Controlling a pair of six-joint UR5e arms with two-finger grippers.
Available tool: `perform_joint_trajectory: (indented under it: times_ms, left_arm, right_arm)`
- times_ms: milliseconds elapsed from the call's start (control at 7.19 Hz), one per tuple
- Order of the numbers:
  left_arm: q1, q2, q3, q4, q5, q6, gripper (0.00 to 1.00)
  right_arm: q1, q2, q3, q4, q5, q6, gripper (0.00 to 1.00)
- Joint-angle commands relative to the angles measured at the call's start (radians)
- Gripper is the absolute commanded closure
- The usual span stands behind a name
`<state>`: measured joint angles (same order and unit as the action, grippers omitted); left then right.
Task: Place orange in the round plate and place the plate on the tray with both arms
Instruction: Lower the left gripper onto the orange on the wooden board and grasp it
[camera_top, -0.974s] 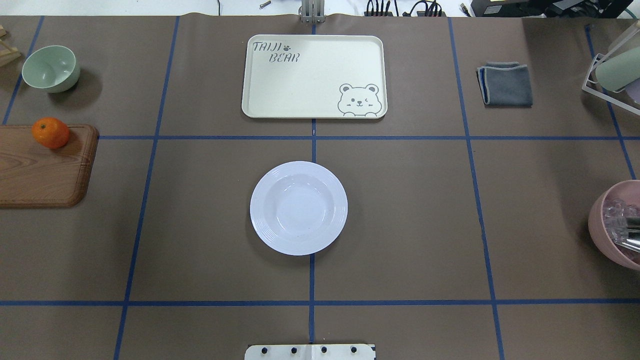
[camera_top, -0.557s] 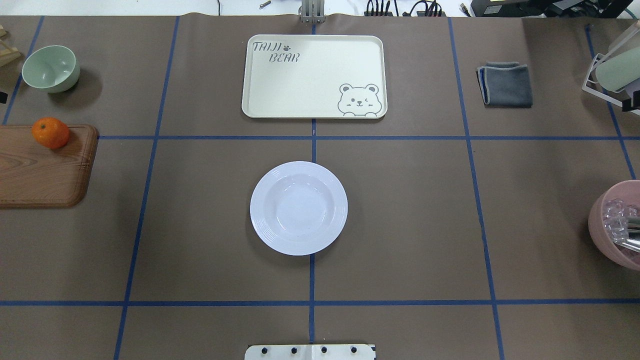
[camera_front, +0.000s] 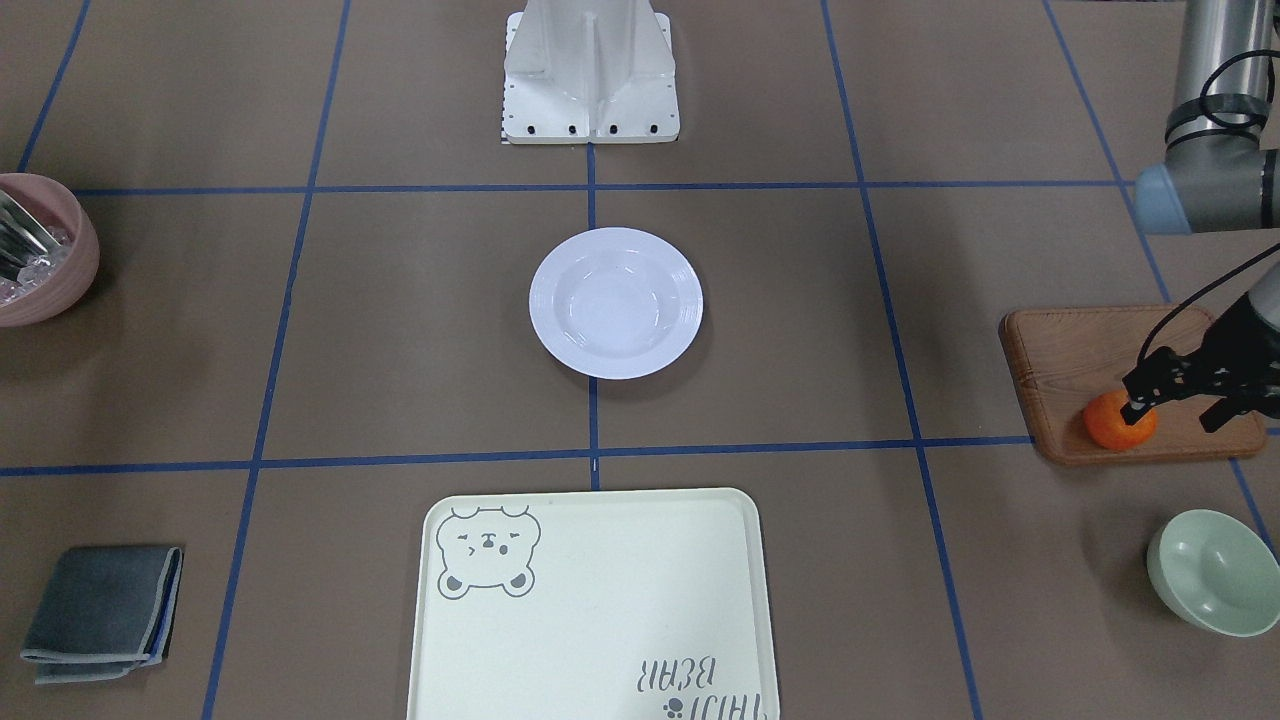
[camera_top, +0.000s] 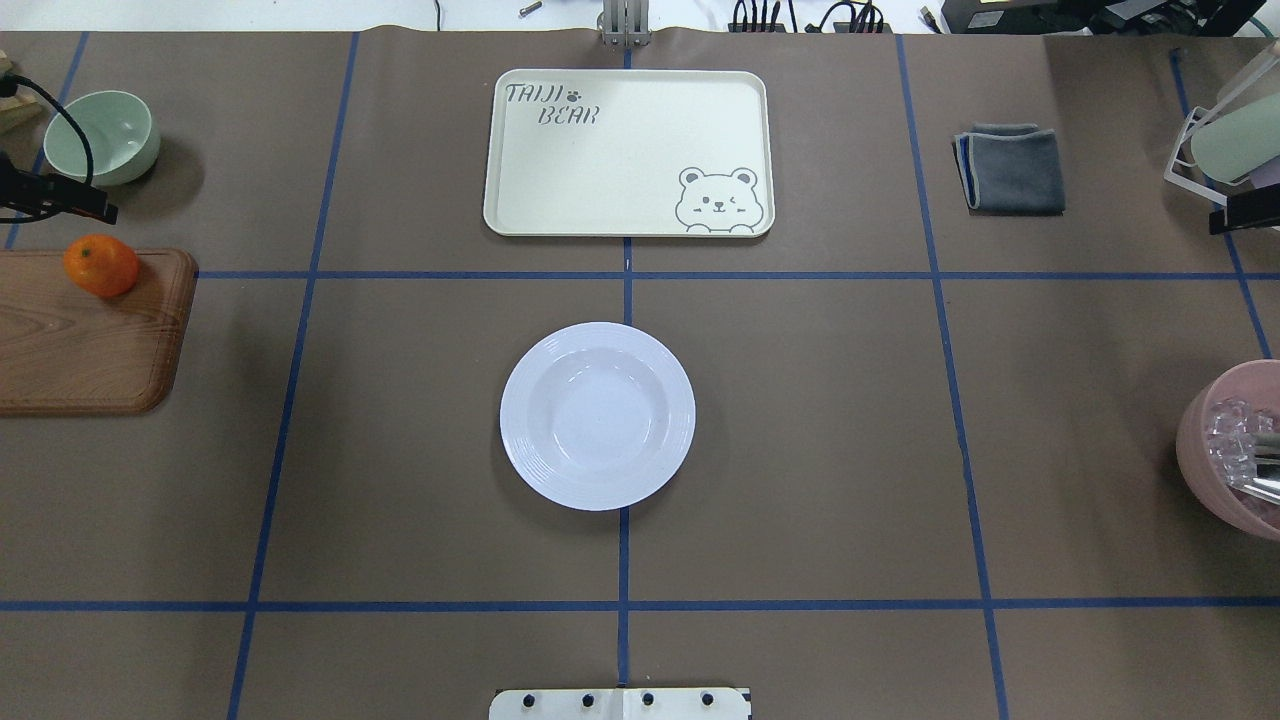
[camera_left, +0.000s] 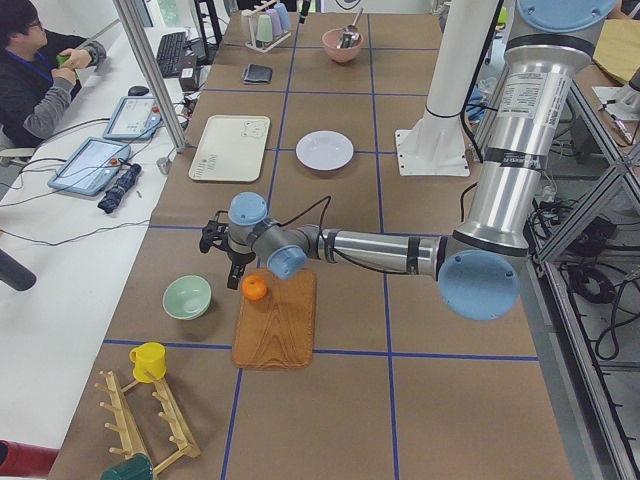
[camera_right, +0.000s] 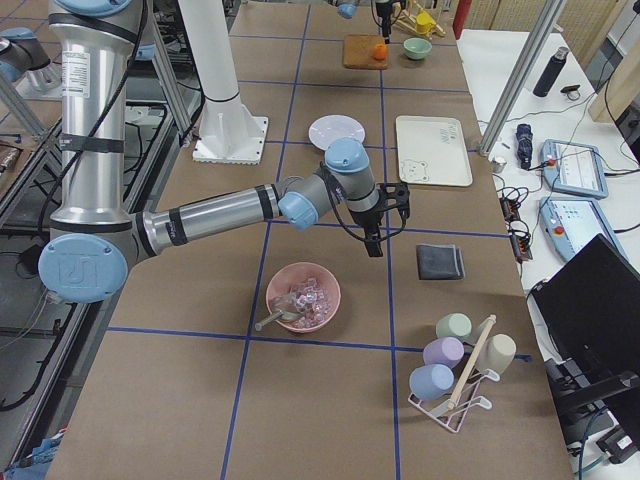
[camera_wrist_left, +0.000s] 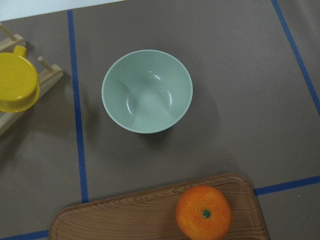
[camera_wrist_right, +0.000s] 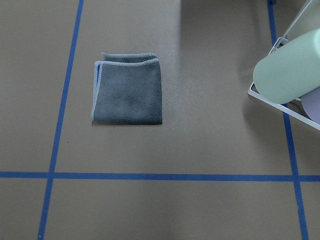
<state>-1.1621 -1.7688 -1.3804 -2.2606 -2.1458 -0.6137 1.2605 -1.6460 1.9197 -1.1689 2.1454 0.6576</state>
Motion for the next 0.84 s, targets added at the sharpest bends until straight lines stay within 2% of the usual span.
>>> perform_joint_trajectory:
  times_ms: [0, 696]
  left_arm:
    - [0.029, 0.002, 0.035, -0.036, 0.027, -0.015, 0.02]
    - [0.071, 0.009, 0.086, -0.080, 0.030, -0.015, 0.02]
  right_arm:
    - [-0.003, 0.000, -0.001, 0.000, -0.001, 0.000, 0.00]
    - [-0.006, -0.008, -0.004, 0.000, -0.013, 0.000, 0.00]
